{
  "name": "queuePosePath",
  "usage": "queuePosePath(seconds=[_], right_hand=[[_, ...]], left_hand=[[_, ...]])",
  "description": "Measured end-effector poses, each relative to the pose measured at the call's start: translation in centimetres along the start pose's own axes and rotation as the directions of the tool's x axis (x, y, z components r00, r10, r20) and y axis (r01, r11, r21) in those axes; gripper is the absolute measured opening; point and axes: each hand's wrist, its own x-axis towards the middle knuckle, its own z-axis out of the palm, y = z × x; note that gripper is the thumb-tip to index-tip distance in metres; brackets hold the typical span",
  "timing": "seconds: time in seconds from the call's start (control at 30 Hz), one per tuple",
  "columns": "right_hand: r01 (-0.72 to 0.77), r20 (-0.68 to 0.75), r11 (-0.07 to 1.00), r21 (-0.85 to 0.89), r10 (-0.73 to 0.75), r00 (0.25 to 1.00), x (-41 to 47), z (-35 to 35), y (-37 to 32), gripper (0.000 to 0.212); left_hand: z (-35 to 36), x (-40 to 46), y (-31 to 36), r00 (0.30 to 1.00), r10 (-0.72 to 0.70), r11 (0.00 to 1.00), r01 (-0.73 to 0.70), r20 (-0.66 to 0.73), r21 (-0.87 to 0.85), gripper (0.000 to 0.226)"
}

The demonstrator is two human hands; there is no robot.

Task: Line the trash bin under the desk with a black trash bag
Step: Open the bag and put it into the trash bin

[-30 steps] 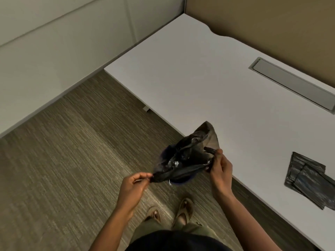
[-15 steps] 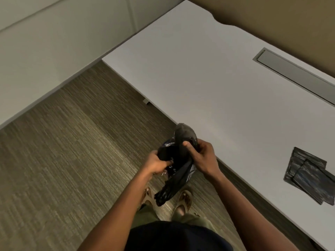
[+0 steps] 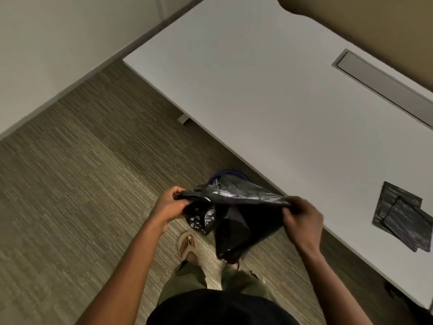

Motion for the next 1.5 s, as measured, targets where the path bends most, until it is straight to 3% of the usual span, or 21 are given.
queuePosePath(seconds=[0.03, 0.1, 0.17, 0.27, 0.37, 0.47, 0.53, 0.67, 0.77, 0.83, 0.87, 0.93, 0.97, 1.0, 1.03, 1.07, 1.1, 1.17, 1.3, 1.4, 1.5], right_hand=[[-0.202, 0.079, 0.957, 0.207, 0.19, 0.979, -0.4, 1.1, -0.5, 0.019], [-0.512, 0.266, 0.681, 0.523, 0.44, 0.858, -1.2, 3.0, -1.4, 0.017], [-0.552, 0.272, 0.567, 0.611, 0.505, 0.819, -2.0, 4.3, -1.9, 0.017], [-0.429, 0.111, 0.66, 0.617, 0.467, 0.877, -3.5, 5.5, -1.8, 0.021], [-0.563, 0.206, 0.454, 0.691, 0.623, 0.754, -3.6, 6.7, -1.1, 0.019], [-0.681, 0.469, -0.022, 0.732, 0.742, 0.479, -2.1, 7.4, -0.5, 0.021], [-0.667, 0.508, -0.103, 0.738, 0.735, 0.449, -0.9, 7.9, -0.5, 0.02], [-0.659, 0.424, 0.077, 0.748, 0.708, 0.565, 1.8, 8.7, -1.9, 0.019], [-0.437, 0.172, 0.457, 0.775, 0.512, 0.841, 2.9, 6.6, -3.5, 0.018], [0.0, -0.217, 0.763, 0.647, 0.184, 0.959, 2.1, 4.9, -3.8, 0.021], [0.225, -0.38, 0.815, 0.534, -0.007, 0.925, 1.0, 4.8, -3.7, 0.024], [0.48, -0.482, 0.822, 0.306, -0.301, 0.823, -1.1, 6.6, -2.5, 0.033], [0.537, -0.41, 0.821, 0.196, -0.428, 0.805, -2.1, 8.6, -1.2, 0.039], [0.555, -0.263, 0.827, 0.089, -0.518, 0.814, -2.9, 10.8, 0.6, 0.042], [0.512, -0.011, 0.859, 0.024, -0.512, 0.859, -3.6, 13.2, 2.5, 0.039], [0.393, 0.281, 0.919, -0.013, -0.374, 0.884, -4.5, 15.1, 4.5, 0.031], [0.255, 0.495, 0.964, -0.07, -0.189, 0.848, -5.7, 16.5, 6.6, 0.024], [0.028, 0.548, 0.998, -0.058, 0.009, 0.837, -7.7, 18.1, 10.4, 0.019], [-0.321, 0.292, 0.935, 0.15, 0.268, 0.918, -7.4, 16.8, 12.0, 0.031], [-0.37, 0.037, 0.855, 0.364, 0.384, 0.923, -3.5, 15.6, 9.4, 0.031], [-0.273, -0.113, 0.804, 0.529, 0.386, 0.916, -0.6, 14.1, 6.2, 0.03]], left_hand=[[0.6, 0.2, -0.1, 0.997, -0.066, 0.996, 0.068, 0.031, -0.059, 0.016], [1.7, 0.6, -0.1, 0.974, -0.199, 0.942, 0.22, 0.103, -0.254, 0.02], [2.4, 1.1, 0.4, 0.933, -0.299, 0.789, 0.359, 0.198, -0.499, 0.016], [2.7, 2.3, 0.3, 0.923, -0.304, 0.607, 0.379, 0.237, -0.698, 0.021], [1.8, 3.4, -1.0, 0.929, -0.301, 0.667, 0.365, 0.213, -0.649, 0.028], [1.1, 3.9, -2.5, 0.906, -0.367, 0.819, 0.423, 0.214, -0.387, 0.022], [1.3, 4.5, -3.1, 0.913, -0.368, 0.876, 0.404, 0.177, -0.264, 0.037], [1.7, 4.5, -0.4, 0.958, -0.245, 0.935, 0.274, 0.148, -0.225, 0.038], [1.3, 4.1, 2.6, 0.986, 0.164, 0.972, -0.155, 0.036, -0.177, 0.037], [1.1, 2.5, 4.0, 0.848, 0.512, 0.853, -0.521, -0.135, -0.031, 0.04], [1.3, 1.4, 4.1, 0.71, 0.658, 0.744, -0.664, -0.248, 0.072, 0.032], [2.9, 0.3, 2.4, 0.387, 0.831, 0.511, -0.814, -0.4, 0.275, 0.017], [4.1, 0.3, 0.4, 0.325, 0.86, 0.467, -0.812, -0.393, 0.35, 0.018], [5.6, 0.8, -2.1, 0.364, 0.869, 0.485, -0.762, -0.336, 0.43, 0.024], [6.8, 1.8, -4.9, 0.545, 0.816, 0.56, -0.664, -0.192, 0.496, 0.031], [7.9, 2.5, -7.5, 0.781, 0.624, 0.647, -0.51, -0.01, 0.567, 0.037], [8.5, 2.9, -10.2, 0.924, 0.359, 0.662, -0.35, 0.13, 0.663, 0.04], [8.7, 4.1, -14.4, 0.957, 0.156, 0.609, -0.289, 0.246, 0.738, 0.043], [8.0, 5.8, -15.5, 0.957, 0.289, 0.818, -0.242, -0.01, 0.523, 0.044], [7.7, 7.2, -12.4, 0.944, 0.306, 0.898, -0.242, -0.126, 0.369, 0.026], [7.2, 8.1, -8.1, 0.92, 0.358, 0.921, -0.32, -0.162, 0.221, 0.008]])
